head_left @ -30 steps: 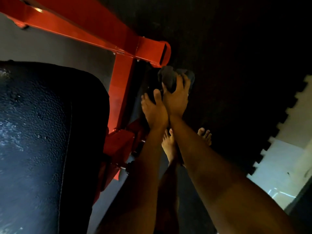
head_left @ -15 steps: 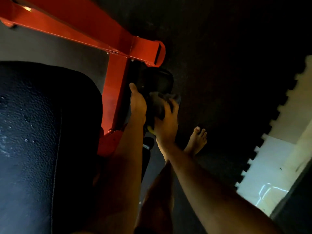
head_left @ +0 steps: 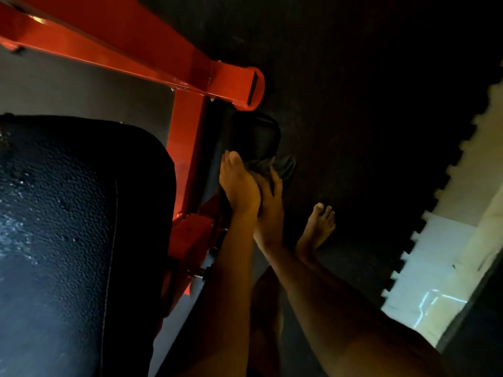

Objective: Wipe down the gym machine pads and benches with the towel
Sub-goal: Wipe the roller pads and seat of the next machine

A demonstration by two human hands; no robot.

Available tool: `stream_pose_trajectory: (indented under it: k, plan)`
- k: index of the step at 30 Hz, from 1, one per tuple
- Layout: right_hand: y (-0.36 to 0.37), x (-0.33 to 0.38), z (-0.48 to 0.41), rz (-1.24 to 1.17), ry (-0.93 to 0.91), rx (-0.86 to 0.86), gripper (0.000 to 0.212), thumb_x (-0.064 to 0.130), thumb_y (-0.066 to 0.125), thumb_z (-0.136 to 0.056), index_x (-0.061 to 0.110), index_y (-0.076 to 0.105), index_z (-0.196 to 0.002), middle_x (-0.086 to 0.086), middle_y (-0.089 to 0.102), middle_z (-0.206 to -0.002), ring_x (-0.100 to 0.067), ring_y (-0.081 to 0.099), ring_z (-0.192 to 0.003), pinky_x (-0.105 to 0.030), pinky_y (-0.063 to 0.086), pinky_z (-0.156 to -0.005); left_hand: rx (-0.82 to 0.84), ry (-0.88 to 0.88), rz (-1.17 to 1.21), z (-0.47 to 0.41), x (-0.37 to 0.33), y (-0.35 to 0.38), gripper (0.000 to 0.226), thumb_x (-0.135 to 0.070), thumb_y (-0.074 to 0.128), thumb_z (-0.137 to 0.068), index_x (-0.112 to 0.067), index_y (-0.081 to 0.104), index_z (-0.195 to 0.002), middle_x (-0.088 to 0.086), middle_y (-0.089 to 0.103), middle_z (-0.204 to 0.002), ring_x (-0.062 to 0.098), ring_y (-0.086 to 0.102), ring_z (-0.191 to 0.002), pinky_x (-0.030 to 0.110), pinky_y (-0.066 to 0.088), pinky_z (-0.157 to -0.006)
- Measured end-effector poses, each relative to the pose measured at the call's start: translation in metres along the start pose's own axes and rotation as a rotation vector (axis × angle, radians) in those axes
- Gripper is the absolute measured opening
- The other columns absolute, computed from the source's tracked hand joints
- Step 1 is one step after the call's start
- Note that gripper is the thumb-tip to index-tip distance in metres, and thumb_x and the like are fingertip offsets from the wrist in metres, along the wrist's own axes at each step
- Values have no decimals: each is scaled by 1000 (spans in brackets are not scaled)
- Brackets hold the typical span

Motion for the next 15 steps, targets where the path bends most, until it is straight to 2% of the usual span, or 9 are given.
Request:
stream_pose_trajectory:
  k: [2,4,6,8,10,12,15]
  plan:
    - [5,-5,23,-69,6,90,54,54,55,-96,48,39,-147,5,27,-165,-22,43,-145,-50,50,-108,1,-37,-31,-27,11,-4,107,-84,20,-73,-14,51,-148,10,53,-149,25,48,-139,48,36,-118]
    - [-1,2,20,-83,15,58,50,51,60,-97,40,48,-144,3,28,-163,-22,45,-142,-46,53,-105,18,-128,-10,-47,17,-8,109,-92,23,-71,-22,53,-147,6,58,-145,26,53,-135,49,40,-115]
    - [-9,11,-10,-126,60,-8,51,42,68,-94,31,54,-142,1,30,-162,-24,44,-142,-43,53,-103,45,-195,20,-63,28,-6,106,-92,24,-76,-23,47,-152,8,55,-149,30,51,-137,51,40,-116]
    - [-21,24,-48,-105,77,-72,51,32,70,-94,31,54,-143,0,34,-160,-27,42,-144,-49,51,-105,40,-195,-57,-56,22,-4,101,-88,21,-80,-24,40,-156,8,47,-155,30,44,-143,52,35,-119]
    - [-30,34,-77,-93,63,-96,49,25,69,-96,31,55,-143,-1,38,-158,-29,42,-145,-50,49,-107,2,-93,-161,-38,6,-4,92,-78,19,-88,-22,30,-160,7,35,-163,28,31,-151,53,26,-123]
    - [-38,37,-93,-115,83,-99,49,23,67,-97,30,55,-144,-1,37,-159,-26,42,-145,-43,45,-106,26,-18,-179,-17,-3,2,74,-60,23,-102,-15,22,-162,9,21,-168,26,18,-156,51,16,-126]
    - [-49,39,-104,-139,107,-153,50,22,67,-98,29,55,-146,2,38,-160,-20,42,-144,-41,43,-108,84,24,-148,4,-2,9,58,-39,31,-111,-12,21,-161,6,12,-171,17,7,-157,41,8,-128]
Point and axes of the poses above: each hand's wrist, its own z-axis away from the middle knuckle, its own y-axis out of the palm, x = y × z, the point moved 8 cm from there along -z, towards the middle knuckle
